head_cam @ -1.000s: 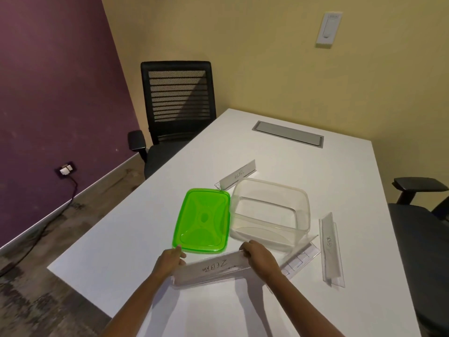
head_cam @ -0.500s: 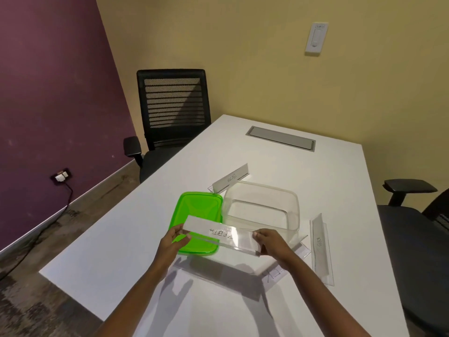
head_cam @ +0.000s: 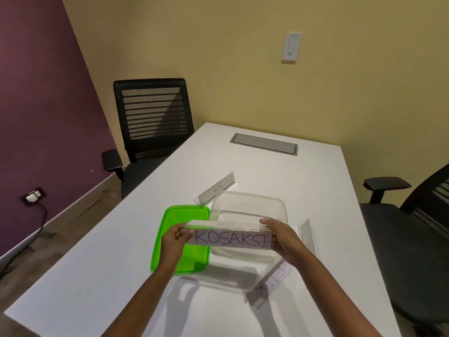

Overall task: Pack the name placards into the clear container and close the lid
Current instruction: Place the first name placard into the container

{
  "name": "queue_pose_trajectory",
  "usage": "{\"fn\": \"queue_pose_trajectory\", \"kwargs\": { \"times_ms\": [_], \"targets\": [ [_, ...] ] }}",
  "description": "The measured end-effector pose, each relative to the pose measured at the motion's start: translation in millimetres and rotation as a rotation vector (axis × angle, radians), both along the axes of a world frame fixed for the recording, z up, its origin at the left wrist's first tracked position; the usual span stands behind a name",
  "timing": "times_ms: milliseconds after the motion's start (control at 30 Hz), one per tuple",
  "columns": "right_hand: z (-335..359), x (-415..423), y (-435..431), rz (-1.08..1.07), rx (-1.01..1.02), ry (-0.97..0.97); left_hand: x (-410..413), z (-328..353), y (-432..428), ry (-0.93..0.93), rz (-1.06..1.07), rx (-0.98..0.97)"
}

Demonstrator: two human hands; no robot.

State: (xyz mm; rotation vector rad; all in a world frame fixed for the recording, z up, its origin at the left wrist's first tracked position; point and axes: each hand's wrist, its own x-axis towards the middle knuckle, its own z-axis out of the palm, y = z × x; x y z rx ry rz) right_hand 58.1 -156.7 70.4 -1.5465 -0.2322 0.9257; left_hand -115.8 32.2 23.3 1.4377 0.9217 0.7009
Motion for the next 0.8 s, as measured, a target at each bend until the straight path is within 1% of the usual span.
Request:
{"fn": "queue_pose_trajectory", "kwargs": {
  "times_ms": [167,267,400,500,667,800],
  "targets": [
    [4.5,11.5,3.6,-0.103,-0.017,-0.077,26.3,9.8,4.9,-0.019,0.029,-0.005],
    [7.0,21.9,9.2,-0.175,-0.096,-0.189,45.2,15.7,6.9,0.013,-0.002,0.019],
    [3.9,36.7,14.9,-0.277,-0.160,-0.276,70.4,20.5,6.6,0.050,-0.065,0.007],
    [0.8,48.5,17.0,-0.298,-0.197,-0.271,87.5,18.7,8.8,0.134,-0.097,0.015],
    [-6.2,67.0,24.3,-0.342,-0.289,-0.328,116.1,13.5,13.7,0.229,-0.148,0.006],
    [-11.1,75.1,33.2,-0.333,-0.357,-0.321,134.1,10.1,15.6,0.311,-0.179,-0.047]
  ]
}}
